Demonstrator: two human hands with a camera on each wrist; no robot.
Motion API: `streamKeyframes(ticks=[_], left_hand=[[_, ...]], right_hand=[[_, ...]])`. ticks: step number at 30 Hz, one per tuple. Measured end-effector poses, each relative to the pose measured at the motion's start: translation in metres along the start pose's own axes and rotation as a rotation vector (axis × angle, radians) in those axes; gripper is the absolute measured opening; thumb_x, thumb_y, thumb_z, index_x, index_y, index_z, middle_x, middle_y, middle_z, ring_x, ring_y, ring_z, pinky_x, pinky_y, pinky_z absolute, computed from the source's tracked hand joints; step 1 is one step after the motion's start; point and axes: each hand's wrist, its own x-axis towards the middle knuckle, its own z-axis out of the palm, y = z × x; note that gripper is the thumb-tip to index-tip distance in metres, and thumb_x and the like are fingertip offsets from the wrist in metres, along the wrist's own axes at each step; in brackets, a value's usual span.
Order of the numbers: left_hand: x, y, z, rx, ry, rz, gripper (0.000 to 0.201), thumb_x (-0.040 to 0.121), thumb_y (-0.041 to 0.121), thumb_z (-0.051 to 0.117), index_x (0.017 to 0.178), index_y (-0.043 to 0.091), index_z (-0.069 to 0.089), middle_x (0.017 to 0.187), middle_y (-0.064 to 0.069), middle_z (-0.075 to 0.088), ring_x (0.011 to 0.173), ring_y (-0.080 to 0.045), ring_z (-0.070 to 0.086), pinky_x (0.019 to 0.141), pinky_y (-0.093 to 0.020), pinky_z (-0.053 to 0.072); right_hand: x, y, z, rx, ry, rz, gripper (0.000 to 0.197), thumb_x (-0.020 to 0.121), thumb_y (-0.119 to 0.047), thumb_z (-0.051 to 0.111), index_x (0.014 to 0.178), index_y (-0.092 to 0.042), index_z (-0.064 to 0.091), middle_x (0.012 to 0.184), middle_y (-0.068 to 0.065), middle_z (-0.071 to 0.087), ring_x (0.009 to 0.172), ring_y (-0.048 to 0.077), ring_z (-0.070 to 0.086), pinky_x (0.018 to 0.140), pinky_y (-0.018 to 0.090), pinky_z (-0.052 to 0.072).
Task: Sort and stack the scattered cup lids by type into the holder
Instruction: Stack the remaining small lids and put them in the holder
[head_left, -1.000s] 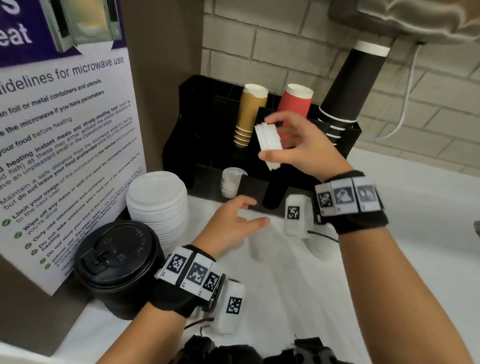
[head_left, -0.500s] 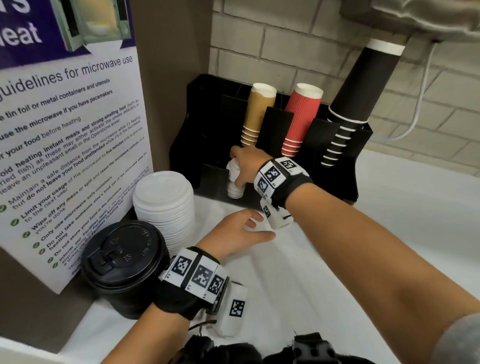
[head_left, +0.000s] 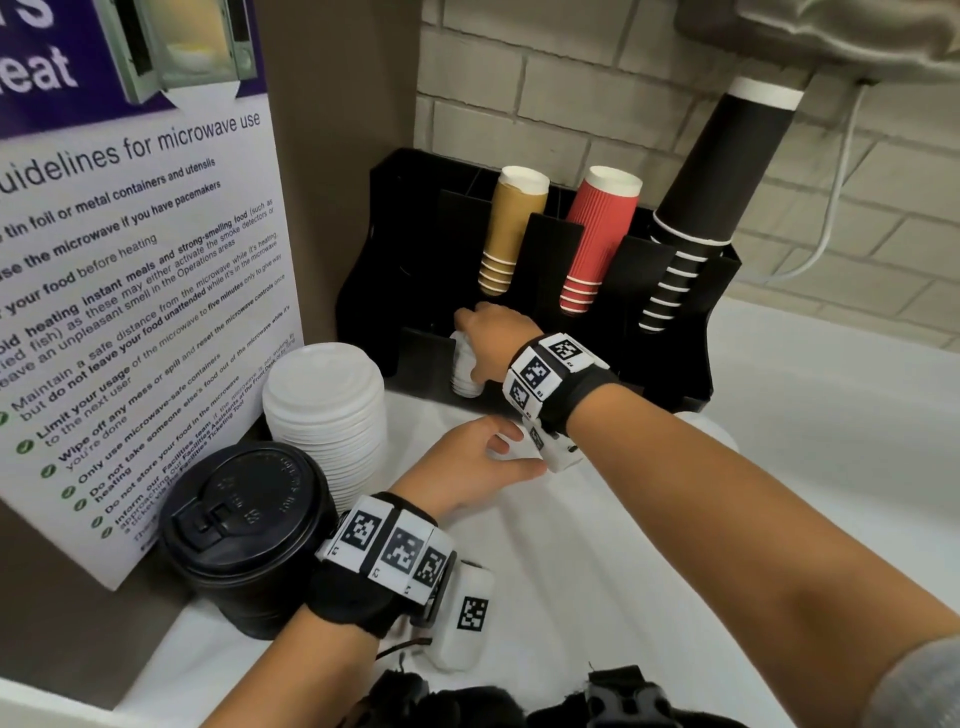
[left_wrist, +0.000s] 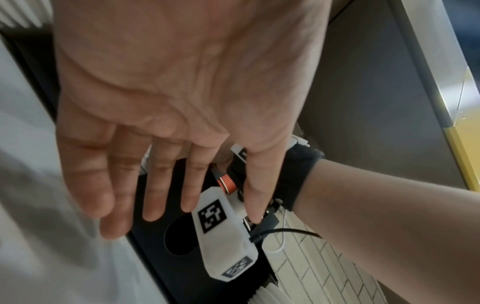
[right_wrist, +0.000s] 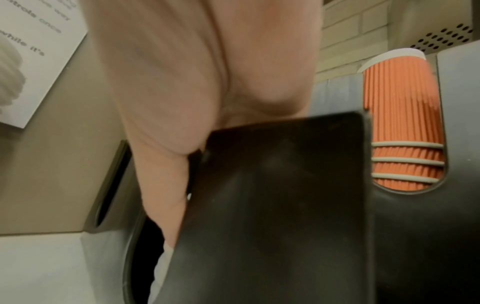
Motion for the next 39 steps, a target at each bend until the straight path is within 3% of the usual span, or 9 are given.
streamKeyframes(ticks=[5,10,14,17,21,27,33,36,39], left_hand=[[0.0,0.003,-0.004,0.014,0.013,-0.002,0.037,0.077,0.047,0.076,0.106,0.035,0.057,0.106,0.014,0.056,0.096,-0.001,0.055,0.077,-0.026,0.047],[-0.002,0.004,-0.004,0.002,0.028,0.014,0.035,0.078,0.047,0.075,0.107,0.032,0.061,0.109,0.011,0.058,0.094,-0.006,0.059,0.072,-0.024,0.046],[-0.004,0.006,-0.003,0.018,0.015,0.026,0.036,0.08,0.047,0.073,0.109,0.031,0.061,0.11,0.011,0.058,0.095,-0.006,0.059,0.071,-0.023,0.045],[-0.004,0.006,-0.001,0.023,0.005,0.023,0.034,0.08,0.046,0.072,0.108,0.031,0.06,0.111,0.01,0.058,0.094,-0.007,0.059,0.071,-0.024,0.045],[-0.004,0.007,0.001,0.032,0.003,0.028,0.032,0.08,0.046,0.072,0.106,0.032,0.061,0.111,0.01,0.059,0.097,-0.005,0.059,0.067,-0.022,0.044],[-0.003,0.007,0.0,0.033,0.012,0.027,0.031,0.08,0.047,0.073,0.106,0.034,0.061,0.111,0.011,0.06,0.096,-0.004,0.058,0.069,-0.023,0.043],[-0.004,0.008,0.0,0.03,0.016,0.059,0.032,0.08,0.047,0.073,0.108,0.036,0.06,0.111,0.013,0.059,0.098,-0.005,0.059,0.074,-0.023,0.045],[-0.007,0.013,0.002,-0.006,0.029,0.174,0.045,0.076,0.047,0.076,0.115,0.042,0.054,0.118,0.017,0.057,0.101,-0.001,0.058,0.082,-0.021,0.047],[-0.013,0.021,0.006,-0.14,-0.009,0.305,0.079,0.064,0.051,0.077,0.131,0.053,0.037,0.134,0.022,0.048,0.117,0.002,0.052,0.09,-0.017,0.046]], right_hand=[[-0.027,0.008,-0.029,0.269,0.172,0.056,0.066,0.078,-0.027,0.073,0.136,-0.012,0.045,0.125,0.013,0.053,0.113,0.029,0.054,0.091,0.041,0.048],[-0.098,0.061,-0.046,0.64,0.454,0.309,0.042,0.084,-0.029,0.069,0.121,-0.014,0.058,0.108,0.007,0.064,0.103,0.023,0.06,0.084,0.029,0.046],[-0.162,0.104,-0.014,0.705,0.261,0.607,0.052,0.083,-0.035,0.069,0.129,-0.018,0.052,0.123,0.01,0.056,0.108,0.024,0.054,0.082,0.027,0.039],[-0.191,0.114,0.014,0.662,0.129,0.728,0.072,0.072,-0.045,0.078,0.133,-0.025,0.044,0.124,0.009,0.047,0.097,0.022,0.048,0.078,0.029,0.037],[-0.199,0.111,0.038,0.734,0.188,0.721,0.087,0.063,-0.041,0.085,0.132,-0.028,0.034,0.111,0.006,0.045,0.097,0.024,0.049,0.076,0.03,0.037],[-0.194,0.107,0.049,0.739,0.272,0.697,0.089,0.065,-0.026,0.086,0.132,-0.023,0.027,0.109,0.014,0.052,0.096,0.03,0.051,0.078,0.035,0.04],[-0.197,0.109,0.039,0.727,0.297,0.724,0.082,0.067,-0.03,0.082,0.128,-0.028,0.027,0.113,0.014,0.053,0.101,0.034,0.052,0.092,0.055,0.044],[-0.197,0.103,0.021,0.8,0.41,0.622,0.079,0.066,-0.031,0.082,0.126,-0.031,0.032,0.11,0.006,0.051,0.1,0.026,0.051,0.082,0.035,0.045],[-0.188,0.077,0.002,0.984,0.471,0.419,0.07,0.066,-0.031,0.083,0.119,-0.037,0.038,0.103,-0.009,0.054,0.095,0.01,0.055,0.068,0.01,0.041]])
